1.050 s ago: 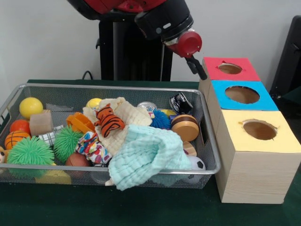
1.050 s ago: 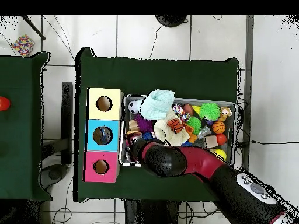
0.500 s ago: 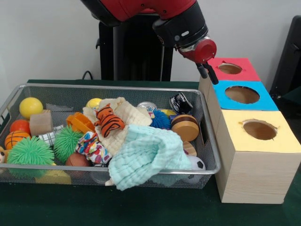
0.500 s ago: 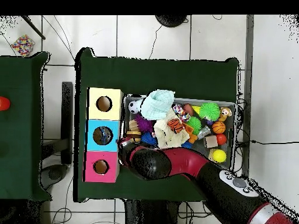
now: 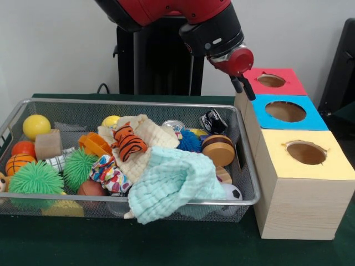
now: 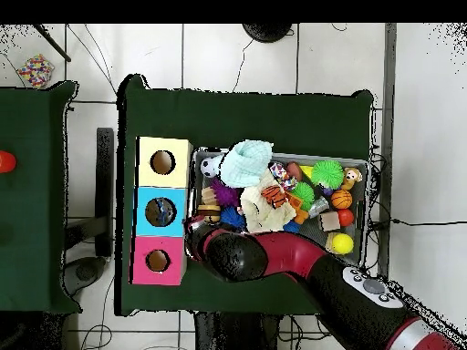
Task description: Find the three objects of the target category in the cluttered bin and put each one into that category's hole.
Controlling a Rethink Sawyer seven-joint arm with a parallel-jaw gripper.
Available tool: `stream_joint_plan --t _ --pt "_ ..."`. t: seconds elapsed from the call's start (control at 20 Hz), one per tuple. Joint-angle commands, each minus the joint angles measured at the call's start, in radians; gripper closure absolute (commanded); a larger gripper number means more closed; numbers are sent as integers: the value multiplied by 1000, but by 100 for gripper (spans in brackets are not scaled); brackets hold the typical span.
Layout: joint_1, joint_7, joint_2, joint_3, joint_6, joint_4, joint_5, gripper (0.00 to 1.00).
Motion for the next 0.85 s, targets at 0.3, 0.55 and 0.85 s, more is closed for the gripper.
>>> stream_joint_plan --t 0.3,0.55,0.85 --pt "-12 245 16 -45 -20 -83 -21 0" --pt "-5 250 11 -51 -21 -84 -21 0" --pt "-2 254 21 -54 -45 -85 -29 0"
